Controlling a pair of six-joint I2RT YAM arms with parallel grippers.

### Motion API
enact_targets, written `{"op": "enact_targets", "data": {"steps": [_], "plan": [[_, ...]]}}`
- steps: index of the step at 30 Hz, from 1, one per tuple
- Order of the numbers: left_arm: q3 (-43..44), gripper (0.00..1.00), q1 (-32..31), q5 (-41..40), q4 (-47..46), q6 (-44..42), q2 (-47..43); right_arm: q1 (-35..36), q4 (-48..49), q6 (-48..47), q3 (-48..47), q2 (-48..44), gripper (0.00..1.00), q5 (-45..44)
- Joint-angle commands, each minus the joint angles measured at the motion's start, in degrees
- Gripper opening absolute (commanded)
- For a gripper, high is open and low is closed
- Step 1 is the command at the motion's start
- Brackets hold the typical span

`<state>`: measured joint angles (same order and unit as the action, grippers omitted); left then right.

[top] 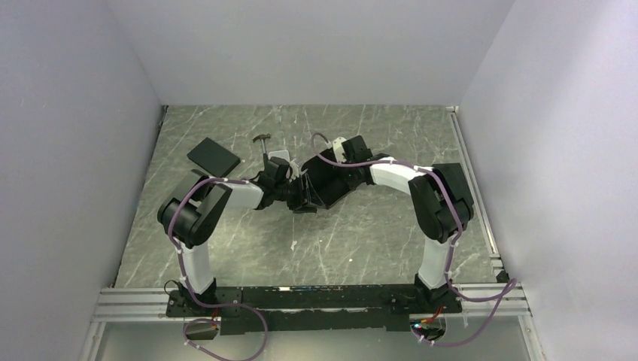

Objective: Fold the paper box
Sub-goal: Fold the paper box at the center of the board.

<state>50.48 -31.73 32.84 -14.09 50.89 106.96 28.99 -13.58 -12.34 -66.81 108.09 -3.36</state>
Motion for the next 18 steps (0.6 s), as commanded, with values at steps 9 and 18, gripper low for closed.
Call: {"op": "enact_targets", "data": {"steps": [9, 18], "plan": [[-0.8, 0.51, 0.0, 0.0, -0.1, 0.1, -3.2, -1.4, -1.6, 2.2, 2.2, -2.6, 0.28, 4.5], [-0.7, 0.51, 0.0, 0.3, -0.2, 0.1, -3.2, -0.8, 1.5, 2.9, 2.6, -3.2, 0.34, 0.8]]}}
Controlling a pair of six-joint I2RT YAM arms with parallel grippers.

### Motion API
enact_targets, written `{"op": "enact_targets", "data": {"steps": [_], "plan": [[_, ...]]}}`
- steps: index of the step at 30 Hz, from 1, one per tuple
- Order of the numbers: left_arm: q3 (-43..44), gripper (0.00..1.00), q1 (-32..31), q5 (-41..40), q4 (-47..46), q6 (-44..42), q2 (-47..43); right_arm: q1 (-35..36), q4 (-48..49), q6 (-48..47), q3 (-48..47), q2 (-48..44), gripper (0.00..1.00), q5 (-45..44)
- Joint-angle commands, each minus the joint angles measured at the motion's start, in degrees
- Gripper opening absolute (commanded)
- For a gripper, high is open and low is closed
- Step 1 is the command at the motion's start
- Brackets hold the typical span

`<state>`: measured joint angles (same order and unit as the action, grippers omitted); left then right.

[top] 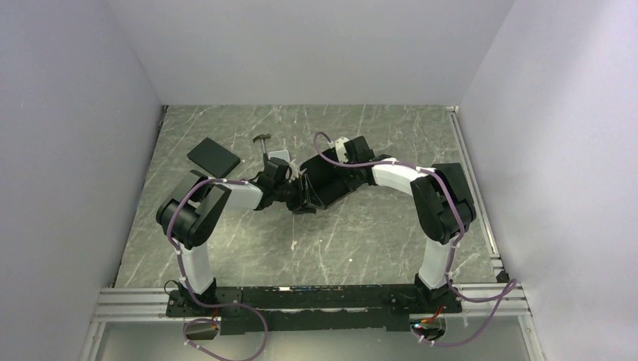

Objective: Fold the paper box
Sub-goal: Fold the paper box at the center of the board.

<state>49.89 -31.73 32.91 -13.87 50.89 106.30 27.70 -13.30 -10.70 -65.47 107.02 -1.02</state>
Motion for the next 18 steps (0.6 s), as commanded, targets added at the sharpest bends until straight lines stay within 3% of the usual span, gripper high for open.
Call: {"op": "enact_targets", "data": {"steps": [1, 13, 18], "plan": [[-0.1, 0.51, 0.0, 0.2, -0.3, 0.0, -2.7, 0.5, 1.4, 1.4, 1.4, -2.4, 0.35, -1.3], [-0.5, 0.52, 0.0, -1.2, 1.3, -1.2, -5.9, 0.4, 2.5, 2.1, 1.8, -6.6, 0.42, 0.8], [-1.9, 0.57, 0.1, -3.1, 3.0, -3.4, -10.6, -0.7, 2.1, 2.7, 1.7, -7.9, 0.45, 4.1]]}}
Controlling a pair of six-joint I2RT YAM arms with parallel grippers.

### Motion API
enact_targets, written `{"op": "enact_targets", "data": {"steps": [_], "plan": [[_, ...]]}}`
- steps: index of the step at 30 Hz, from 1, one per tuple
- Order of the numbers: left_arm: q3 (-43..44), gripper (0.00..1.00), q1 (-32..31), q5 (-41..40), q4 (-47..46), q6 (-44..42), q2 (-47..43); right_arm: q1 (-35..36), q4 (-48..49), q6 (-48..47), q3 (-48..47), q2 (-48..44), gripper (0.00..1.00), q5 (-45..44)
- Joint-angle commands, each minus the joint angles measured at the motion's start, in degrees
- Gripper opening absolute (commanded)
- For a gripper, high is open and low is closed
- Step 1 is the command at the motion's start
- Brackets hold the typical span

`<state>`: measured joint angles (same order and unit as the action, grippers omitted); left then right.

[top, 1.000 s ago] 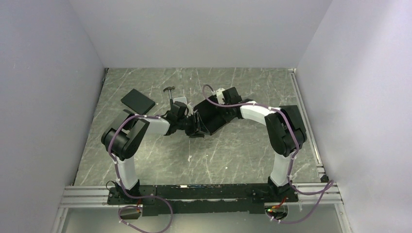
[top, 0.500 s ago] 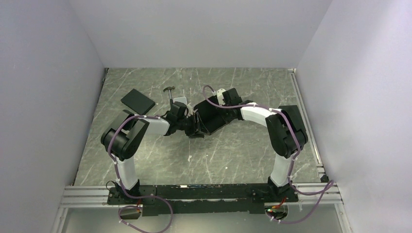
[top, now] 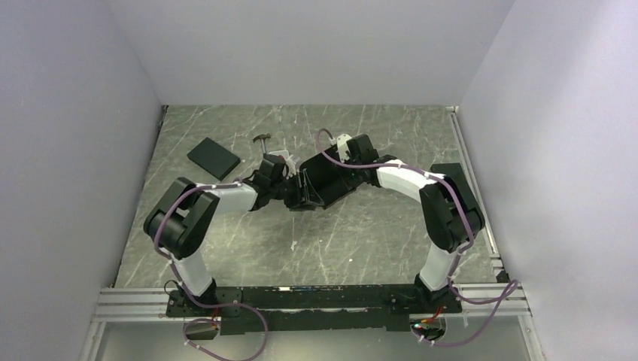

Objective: Fold the paper box
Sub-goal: Fold the paper box at the center of the board, then pick up the product from the center of the board.

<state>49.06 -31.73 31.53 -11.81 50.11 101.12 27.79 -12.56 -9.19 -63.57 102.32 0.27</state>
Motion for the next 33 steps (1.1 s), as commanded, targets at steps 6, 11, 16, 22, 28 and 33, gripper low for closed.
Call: {"op": "enact_targets", "data": {"steps": [6, 11, 16, 22, 28, 33], "plan": [[-4.1, 0.60, 2.7, -4.4, 5.7, -7.2, -13.8, -2.5, 0.1, 0.8, -0.4, -3.8, 0.45, 9.0], [-4.5, 0.60, 8.4, -8.2, 11.4, -11.5, -19.8, -4.2, -0.8, 0.6, -0.5, -3.7, 0.45, 12.4], [4.3, 0.61, 12.0, -11.3, 21.6, -19.9, -15.1, -7.0, -1.1, 0.0, 0.1, -5.8, 0.45, 17.1], [19.3, 0.63, 13.1, -11.7, 29.1, -27.3, -4.2, -8.7, -1.2, -0.1, 1.0, -7.2, 0.45, 20.1], [29.9, 0.52, 12.7, -12.5, 36.0, -22.8, 6.4, -10.4, -1.3, 0.3, 1.2, -8.4, 0.45, 21.9], [34.3, 0.51, 9.2, -14.0, 37.4, -21.1, 11.0, -11.8, -1.4, 0.5, 1.4, -9.3, 0.45, 23.0]]}}
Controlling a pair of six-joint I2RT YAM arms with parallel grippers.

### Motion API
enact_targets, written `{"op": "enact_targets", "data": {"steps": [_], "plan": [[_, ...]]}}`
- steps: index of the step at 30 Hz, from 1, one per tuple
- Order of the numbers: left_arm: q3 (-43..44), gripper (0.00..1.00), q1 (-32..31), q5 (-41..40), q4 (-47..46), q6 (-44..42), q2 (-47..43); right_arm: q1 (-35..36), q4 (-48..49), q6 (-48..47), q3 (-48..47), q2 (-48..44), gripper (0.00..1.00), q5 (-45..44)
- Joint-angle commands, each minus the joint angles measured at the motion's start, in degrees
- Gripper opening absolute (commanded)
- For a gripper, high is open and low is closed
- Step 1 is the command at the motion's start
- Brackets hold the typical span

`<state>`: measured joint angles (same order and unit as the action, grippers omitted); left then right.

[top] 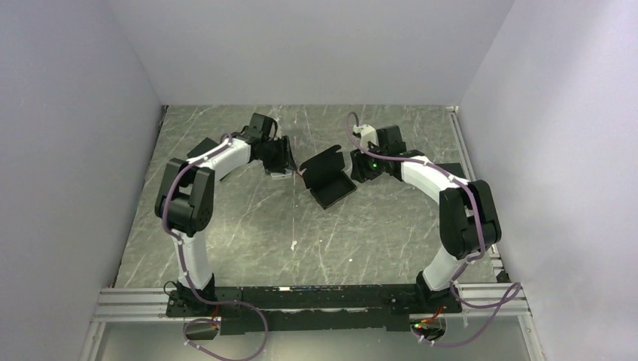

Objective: Fold the paper box
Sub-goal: Pick up the product from the center of the board.

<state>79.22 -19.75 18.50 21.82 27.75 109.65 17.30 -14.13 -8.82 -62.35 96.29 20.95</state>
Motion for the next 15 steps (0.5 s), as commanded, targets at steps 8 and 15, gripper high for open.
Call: {"op": "enact_targets", "data": {"steps": [8, 15], "plan": [[18.2, 0.65, -4.0, -4.1, 8.6, 1.9, 11.4, -2.6, 0.2, 0.3, 0.9, -4.4, 0.45, 3.4], [22.8, 0.70, -5.8, -11.6, 17.7, 11.7, 14.0, -3.4, 0.2, 0.5, 0.9, -4.6, 0.45, 4.2]]}}
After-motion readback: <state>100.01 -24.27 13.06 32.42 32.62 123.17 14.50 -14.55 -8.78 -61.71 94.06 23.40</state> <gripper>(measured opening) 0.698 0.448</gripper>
